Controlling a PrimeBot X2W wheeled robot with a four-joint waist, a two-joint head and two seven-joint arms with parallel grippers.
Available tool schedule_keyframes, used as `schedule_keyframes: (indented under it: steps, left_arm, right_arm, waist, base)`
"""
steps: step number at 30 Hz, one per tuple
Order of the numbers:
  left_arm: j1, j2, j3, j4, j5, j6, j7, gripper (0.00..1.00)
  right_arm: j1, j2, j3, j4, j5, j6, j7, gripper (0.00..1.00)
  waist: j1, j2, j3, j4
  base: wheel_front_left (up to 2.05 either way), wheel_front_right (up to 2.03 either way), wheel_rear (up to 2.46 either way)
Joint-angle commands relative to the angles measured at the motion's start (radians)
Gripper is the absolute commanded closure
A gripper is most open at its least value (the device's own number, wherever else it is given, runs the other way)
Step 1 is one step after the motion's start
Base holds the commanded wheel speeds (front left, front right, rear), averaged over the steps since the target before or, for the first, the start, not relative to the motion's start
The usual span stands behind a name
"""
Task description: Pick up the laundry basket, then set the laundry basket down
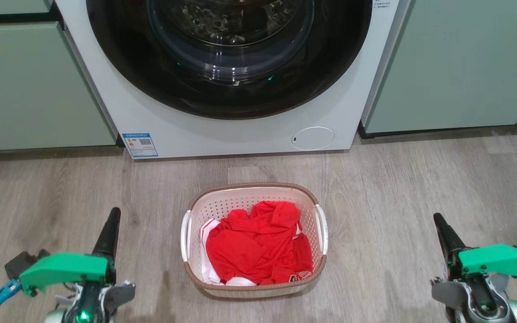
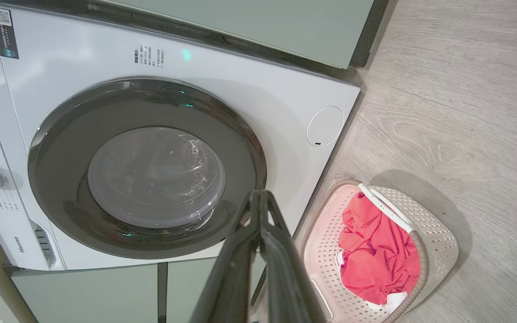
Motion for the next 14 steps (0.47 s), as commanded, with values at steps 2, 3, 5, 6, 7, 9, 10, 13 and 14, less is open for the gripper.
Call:
schedule_keyframes:
  steps: [2,3,5,6,7,9,10,13,14]
  left_arm:
    - [-0.06,0.014,0.046,-0.027,-0.045,-0.013,0.013,1.0]
    - [-0.061,0.014,0.048,-0.027,-0.056,-0.014,0.016,1.0]
    - [-0.062,0.014,0.054,-0.026,-0.077,-0.016,0.022,1.0]
    - [-0.063,0.014,0.057,-0.025,-0.088,-0.018,0.025,1.0]
    - [-0.064,0.013,0.06,-0.025,-0.099,-0.019,0.028,1.0]
    - [-0.065,0.013,0.065,-0.024,-0.121,-0.021,0.034,1.0]
    - [-0.065,0.013,0.068,-0.024,-0.132,-0.023,0.037,1.0]
    - [-0.067,0.013,0.077,-0.023,-0.165,-0.026,0.046,1.0]
    - [-0.068,0.013,0.08,-0.022,-0.175,-0.028,0.049,1.0]
  right_arm:
    - [-0.058,-0.013,0.007,-0.03,0.04,0.006,0.015,1.0]
    - [-0.058,-0.013,0.005,-0.03,0.05,0.006,0.018,1.0]
    - [-0.059,-0.013,0.001,-0.029,0.069,0.006,0.023,1.0]
    - [-0.059,-0.013,-0.001,-0.029,0.078,0.006,0.026,1.0]
    - [-0.059,-0.013,-0.003,-0.029,0.088,0.006,0.029,1.0]
    - [-0.06,-0.013,-0.007,-0.029,0.107,0.007,0.035,1.0]
    - [-0.06,-0.013,-0.009,-0.029,0.117,0.007,0.038,1.0]
    - [-0.061,-0.012,-0.016,-0.028,0.146,0.007,0.047,1.0]
    - [-0.061,-0.012,-0.018,-0.028,0.155,0.007,0.05,1.0]
  waist:
    - [0.0,0.0,-0.001,-0.001]
    - [-0.0001,0.0,-0.001,-0.002]
    - [-0.0001,0.0,-0.001,-0.003]
    - [-0.0001,0.0,-0.001,-0.003]
    - [-0.0001,0.0,-0.001,-0.003]
    - [-0.0001,0.0,-0.002,-0.004]
    - [-0.0001,0.0,-0.002,-0.005]
    - [-0.0001,0.0,-0.003,-0.006]
    - [-0.0001,0.0,-0.003,-0.007]
  base:
    - [0.0,0.0,0.0]
    - [0.0,0.0,0.0]
    - [0.0,0.0,0.0]
    - [0.0,0.0,0.0]
    - [0.0,0.0,0.0]
    - [0.0,0.0,0.0]
    - [0.0,0.0,0.0]
    - [0.0,0.0,0.0]
    - [0.0,0.0,0.0]
